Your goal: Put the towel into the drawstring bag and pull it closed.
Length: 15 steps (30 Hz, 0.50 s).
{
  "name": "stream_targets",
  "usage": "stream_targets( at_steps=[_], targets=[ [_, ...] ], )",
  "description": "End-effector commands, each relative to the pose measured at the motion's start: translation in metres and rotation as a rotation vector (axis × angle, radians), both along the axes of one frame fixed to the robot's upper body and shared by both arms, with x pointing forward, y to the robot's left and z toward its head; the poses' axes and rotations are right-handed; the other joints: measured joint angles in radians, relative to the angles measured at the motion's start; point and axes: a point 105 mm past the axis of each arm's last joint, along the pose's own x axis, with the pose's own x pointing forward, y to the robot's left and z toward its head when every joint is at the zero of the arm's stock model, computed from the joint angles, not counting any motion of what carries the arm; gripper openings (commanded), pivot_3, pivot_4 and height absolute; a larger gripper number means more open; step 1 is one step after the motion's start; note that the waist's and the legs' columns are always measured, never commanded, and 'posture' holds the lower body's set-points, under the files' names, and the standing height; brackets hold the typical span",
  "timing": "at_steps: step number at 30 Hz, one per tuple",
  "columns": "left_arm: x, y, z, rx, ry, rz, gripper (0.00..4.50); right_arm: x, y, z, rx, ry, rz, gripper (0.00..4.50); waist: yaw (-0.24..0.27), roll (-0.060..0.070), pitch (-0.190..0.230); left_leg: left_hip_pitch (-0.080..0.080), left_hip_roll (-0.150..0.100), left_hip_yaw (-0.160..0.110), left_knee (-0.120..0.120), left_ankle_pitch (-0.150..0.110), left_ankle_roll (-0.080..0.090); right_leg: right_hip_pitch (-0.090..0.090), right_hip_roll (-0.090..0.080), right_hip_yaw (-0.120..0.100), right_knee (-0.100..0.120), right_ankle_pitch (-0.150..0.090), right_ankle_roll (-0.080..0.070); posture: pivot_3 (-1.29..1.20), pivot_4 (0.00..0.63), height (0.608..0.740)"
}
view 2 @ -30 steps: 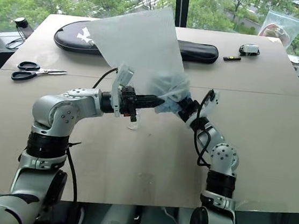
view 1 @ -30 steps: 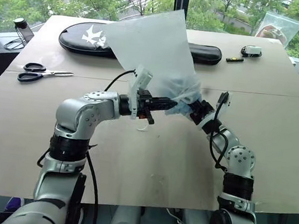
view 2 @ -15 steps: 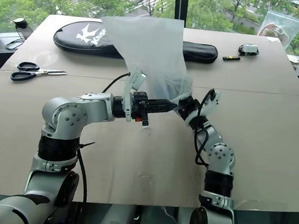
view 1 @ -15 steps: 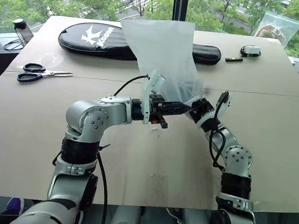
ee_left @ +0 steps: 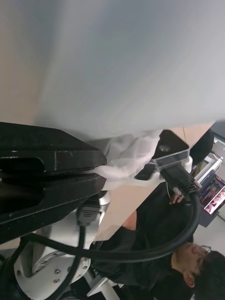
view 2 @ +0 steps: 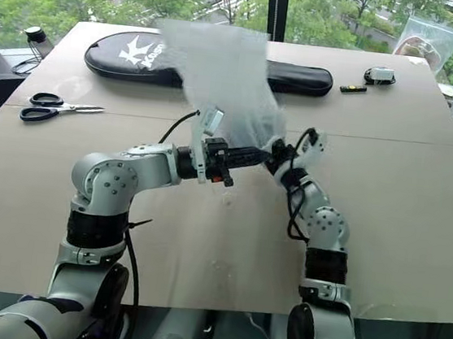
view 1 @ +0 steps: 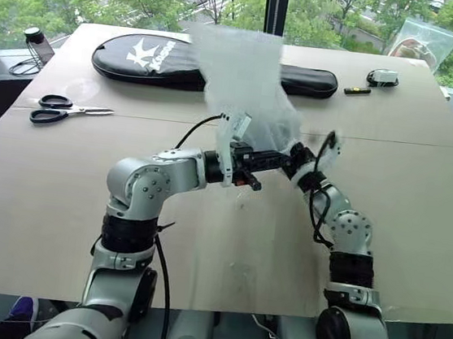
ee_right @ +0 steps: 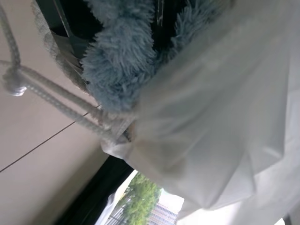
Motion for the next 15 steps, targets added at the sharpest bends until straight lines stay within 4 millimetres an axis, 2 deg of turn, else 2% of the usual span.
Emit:
stream_targets(
  at_steps=[1, 3, 6, 10, 13, 15],
  targets=[
    [0.0, -0.01, 0.019, -0.066, -0.057, 0.01, 0.0, -0.022, 0.065, 0.021, -0.325, -0.262, 0.182, 0.02, -0.013, 0.0, 0.0, 0.0, 0.0, 0.001, 0.0, 0.0, 0.0, -0.001, 0.001, 0.001, 0.0, 0.0, 0.0, 0.0, 0.15, 0.74],
    [0.004, -0.012, 0.021, -0.079, -0.052, 0.024, 0.0, -0.032, 0.076, 0.012, -0.464, -0.342, 0.23, 0.02, -0.008, 0.001, 0.0, 0.0, 0.0, 0.001, -0.001, 0.0, 0.0, -0.002, 0.001, 0.002, 0.002, 0.0, 0.0, 0.0, 0.15, 0.74],
    [0.003, -0.015, 0.019, -0.069, -0.054, 0.014, 0.0, -0.035, 0.076, 0.015, -0.355, -0.316, 0.232, 0.02, -0.004, 0.001, 0.0, 0.0, 0.0, 0.0, -0.001, 0.0, 0.0, -0.002, 0.001, 0.001, 0.002, 0.0, 0.0, 0.0, 0.15, 0.74],
    [-0.003, -0.01, 0.011, -0.033, -0.05, -0.002, 0.0, -0.025, 0.062, 0.026, -0.22, -0.255, 0.178, 0.02, -0.006, 0.001, 0.0, 0.0, 0.0, 0.0, -0.001, 0.0, 0.0, -0.002, 0.0, 0.001, 0.002, 0.0, 0.0, 0.0, 0.15, 0.74],
    [0.001, 0.001, 0.012, -0.038, -0.047, 0.02, 0.0, -0.019, 0.054, 0.022, -0.235, -0.229, 0.15, 0.02, -0.005, 0.001, 0.0, 0.0, 0.0, 0.0, -0.001, 0.0, 0.0, -0.002, 0.001, 0.001, 0.003, 0.0, 0.0, 0.0, 0.15, 0.74],
    [0.006, 0.011, 0.016, -0.034, -0.056, 0.039, 0.0, -0.016, 0.045, 0.013, -0.295, -0.206, 0.134, 0.02, -0.005, 0.001, 0.0, 0.0, 0.0, 0.0, -0.001, 0.0, 0.0, -0.002, 0.0, 0.001, 0.002, 0.0, 0.0, 0.0, 0.15, 0.74]
  ],
)
